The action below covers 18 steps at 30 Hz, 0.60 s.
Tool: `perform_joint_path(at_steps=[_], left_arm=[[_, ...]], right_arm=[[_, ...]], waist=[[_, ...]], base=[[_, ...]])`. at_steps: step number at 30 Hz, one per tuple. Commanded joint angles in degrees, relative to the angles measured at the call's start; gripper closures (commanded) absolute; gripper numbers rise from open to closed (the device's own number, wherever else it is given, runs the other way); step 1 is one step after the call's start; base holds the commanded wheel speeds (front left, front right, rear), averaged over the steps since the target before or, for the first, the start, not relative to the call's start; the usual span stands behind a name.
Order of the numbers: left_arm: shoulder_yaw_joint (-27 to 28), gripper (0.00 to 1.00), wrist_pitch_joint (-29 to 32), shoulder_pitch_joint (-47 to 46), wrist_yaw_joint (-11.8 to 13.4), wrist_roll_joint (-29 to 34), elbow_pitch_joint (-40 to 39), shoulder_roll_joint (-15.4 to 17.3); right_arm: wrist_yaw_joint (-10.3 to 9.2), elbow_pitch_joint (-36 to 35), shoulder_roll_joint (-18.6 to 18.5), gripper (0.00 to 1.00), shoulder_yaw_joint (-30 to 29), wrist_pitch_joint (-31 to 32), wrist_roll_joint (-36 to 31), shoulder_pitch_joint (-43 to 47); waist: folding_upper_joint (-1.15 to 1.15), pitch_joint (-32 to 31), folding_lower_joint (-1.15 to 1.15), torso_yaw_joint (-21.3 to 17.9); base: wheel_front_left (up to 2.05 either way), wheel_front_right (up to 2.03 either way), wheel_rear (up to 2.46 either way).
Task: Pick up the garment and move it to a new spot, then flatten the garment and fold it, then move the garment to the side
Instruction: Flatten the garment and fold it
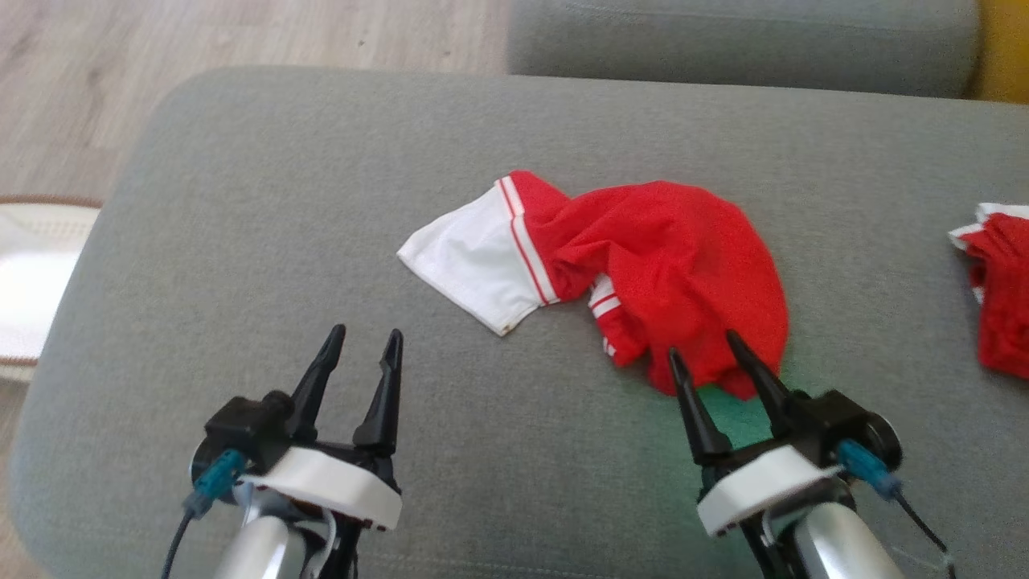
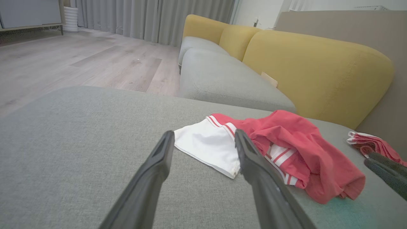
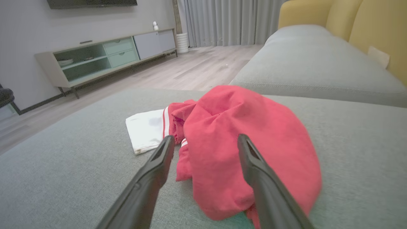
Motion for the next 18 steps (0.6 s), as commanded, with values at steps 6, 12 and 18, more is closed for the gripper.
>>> perform_joint_path(at_steps=[6,12,18], left_arm=[[2.47,0.00,-0.70,-4.02,-1.67,1.15,0.16,-1.35],[3.38,0.00,-0.70,-4.59,-2.33,1.27,0.63,-1.91],[4.20,0.00,-0.70,-4.61,-2.75,1.09,0.69,-2.16]], right_arm=[[-0.04,7.83,-0.11,0.00,2.45,0.88,-0.51,-8.09],[-0.04,14.86,-0.11,0.00,1.16,-1.03,0.10,-11.72],[-0.04,20.62,-0.11,0.13,0.64,-2.45,1.48,-15.69]], waist=[[0.00,2.36,0.00,3.41],[0.00,3.39,0.00,4.32],[0.00,4.42,0.00,3.47]], base=[[0.00,0.00,0.00],[0.00,0.00,0.00],[0.00,0.00,0.00]])
